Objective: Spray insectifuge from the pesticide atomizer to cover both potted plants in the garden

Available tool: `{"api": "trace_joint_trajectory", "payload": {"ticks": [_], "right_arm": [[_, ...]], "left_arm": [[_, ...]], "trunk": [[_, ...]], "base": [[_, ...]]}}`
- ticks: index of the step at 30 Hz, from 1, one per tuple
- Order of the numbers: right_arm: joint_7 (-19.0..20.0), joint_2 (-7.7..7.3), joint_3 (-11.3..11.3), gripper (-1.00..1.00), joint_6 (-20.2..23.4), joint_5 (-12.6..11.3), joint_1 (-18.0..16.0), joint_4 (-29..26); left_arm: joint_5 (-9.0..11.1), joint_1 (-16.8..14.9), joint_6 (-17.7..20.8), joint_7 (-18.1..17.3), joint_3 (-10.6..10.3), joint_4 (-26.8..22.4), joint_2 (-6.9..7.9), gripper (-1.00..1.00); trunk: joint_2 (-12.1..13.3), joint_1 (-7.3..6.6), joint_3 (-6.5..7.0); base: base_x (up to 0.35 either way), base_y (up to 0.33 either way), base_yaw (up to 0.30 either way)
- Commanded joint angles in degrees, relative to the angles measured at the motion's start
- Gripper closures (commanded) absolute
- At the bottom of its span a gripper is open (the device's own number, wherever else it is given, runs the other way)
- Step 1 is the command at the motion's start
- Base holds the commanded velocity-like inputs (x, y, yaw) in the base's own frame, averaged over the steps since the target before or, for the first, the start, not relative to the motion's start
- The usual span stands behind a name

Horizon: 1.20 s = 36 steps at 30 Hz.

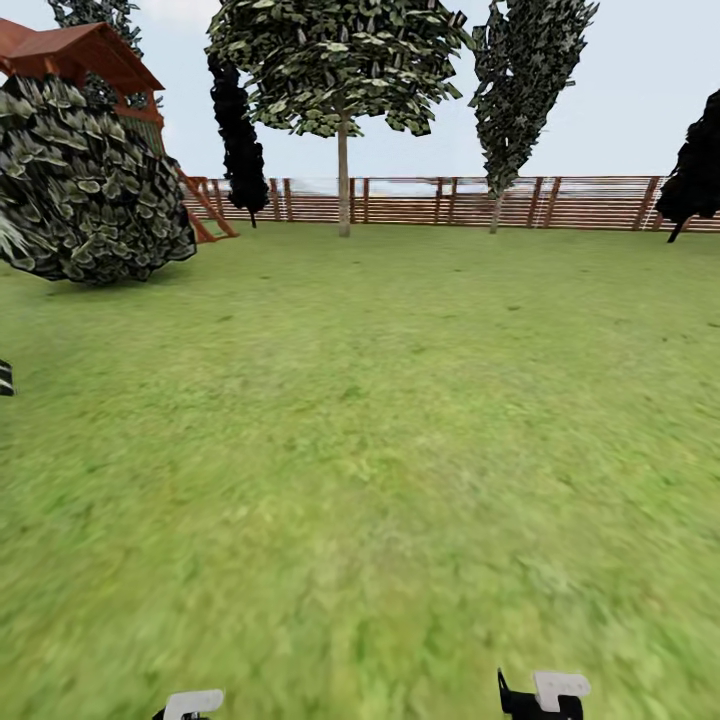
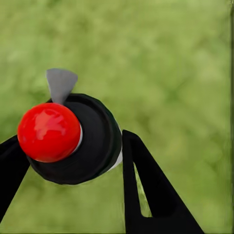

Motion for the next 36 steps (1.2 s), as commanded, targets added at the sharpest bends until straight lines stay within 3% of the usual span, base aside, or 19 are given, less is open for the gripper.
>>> {"api": "trace_joint_trajectory", "payload": {"ticks": [1, 17, 36], "right_arm": [[-0.2, 0.0, 0.5, -1.0, -0.1, -0.4, 0.0, 0.0], [-0.2, 0.08, 0.5, -1.0, -0.1, -0.4, 0.0, 0.0], [-0.2, 0.18, 0.5, -1.0, -0.1, -0.4, 0.0, 0.0]], "left_arm": [[0.5, 0.0, -0.2, 0.2, -0.5, 0.0, 0.02, 1.0], [0.7, 0.0, -0.2, 0.2, -0.5, 0.0, 0.02, 1.0], [0.9, 0.0, -0.2, 0.2, -0.5, 0.0, 0.03, 1.0]], "trunk": [[0.0, 0.02, -0.05], [0.0, 0.02, -0.05], [0.0, 0.02, -0.05]], "base": [[0.338, -0.101, 0.0], [0.338, -0.046, 0.003], [0.34, 0.0, 0.227]]}}
